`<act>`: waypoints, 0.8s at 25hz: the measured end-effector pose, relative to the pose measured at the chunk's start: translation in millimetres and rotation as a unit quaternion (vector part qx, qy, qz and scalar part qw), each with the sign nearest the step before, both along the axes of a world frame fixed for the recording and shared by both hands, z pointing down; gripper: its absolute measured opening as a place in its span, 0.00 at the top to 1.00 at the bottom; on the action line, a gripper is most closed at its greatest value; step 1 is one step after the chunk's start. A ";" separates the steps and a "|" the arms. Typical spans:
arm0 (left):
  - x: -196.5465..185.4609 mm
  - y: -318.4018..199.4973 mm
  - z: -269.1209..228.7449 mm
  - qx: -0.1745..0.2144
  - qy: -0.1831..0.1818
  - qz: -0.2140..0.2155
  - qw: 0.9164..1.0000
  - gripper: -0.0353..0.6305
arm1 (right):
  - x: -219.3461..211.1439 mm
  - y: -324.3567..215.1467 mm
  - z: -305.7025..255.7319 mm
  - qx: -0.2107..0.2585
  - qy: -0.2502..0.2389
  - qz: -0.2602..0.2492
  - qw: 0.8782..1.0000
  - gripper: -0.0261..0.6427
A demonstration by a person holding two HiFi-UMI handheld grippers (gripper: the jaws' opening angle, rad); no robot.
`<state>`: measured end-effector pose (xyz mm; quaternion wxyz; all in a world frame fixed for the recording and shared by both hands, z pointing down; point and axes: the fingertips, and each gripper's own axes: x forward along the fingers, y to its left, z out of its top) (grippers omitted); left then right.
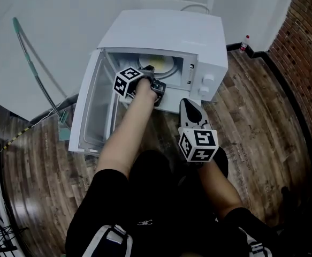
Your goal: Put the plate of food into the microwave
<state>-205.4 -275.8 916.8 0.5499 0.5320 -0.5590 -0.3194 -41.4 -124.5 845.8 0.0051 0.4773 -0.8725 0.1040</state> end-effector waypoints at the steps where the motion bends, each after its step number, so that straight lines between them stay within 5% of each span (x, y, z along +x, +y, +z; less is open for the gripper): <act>1: -0.8 -2.0 2.6 -0.007 -0.009 0.002 1.000 0.93 | 1.6 2.6 -1.2 0.004 0.004 0.001 1.000 0.95; 6: -7.8 -15.0 3.2 -0.002 -0.056 0.009 0.998 0.92 | 10.4 6.2 -1.5 0.012 0.012 0.013 1.000 0.95; 10: -14.0 -20.8 7.6 -0.018 -0.143 0.041 0.989 0.91 | 11.3 9.6 9.3 0.000 0.018 0.021 1.000 0.95; 12: -19.6 -21.6 8.8 -0.035 -0.235 0.063 0.969 0.87 | 10.0 12.6 13.4 -0.001 0.021 0.018 1.000 0.95; 15: -26.9 -23.8 4.8 -0.054 -0.365 0.085 0.926 0.81 | 7.8 17.8 20.0 -0.005 0.026 0.011 1.000 0.95; 18: -30.5 -26.4 4.0 -0.059 -0.431 0.096 0.895 0.77 | 8.8 23.5 24.1 -0.006 0.031 0.012 0.999 0.95; 20: -29.9 -28.7 9.0 -0.060 -0.441 0.106 0.889 0.75 | 10.7 25.9 25.9 -0.006 0.033 0.015 0.999 0.95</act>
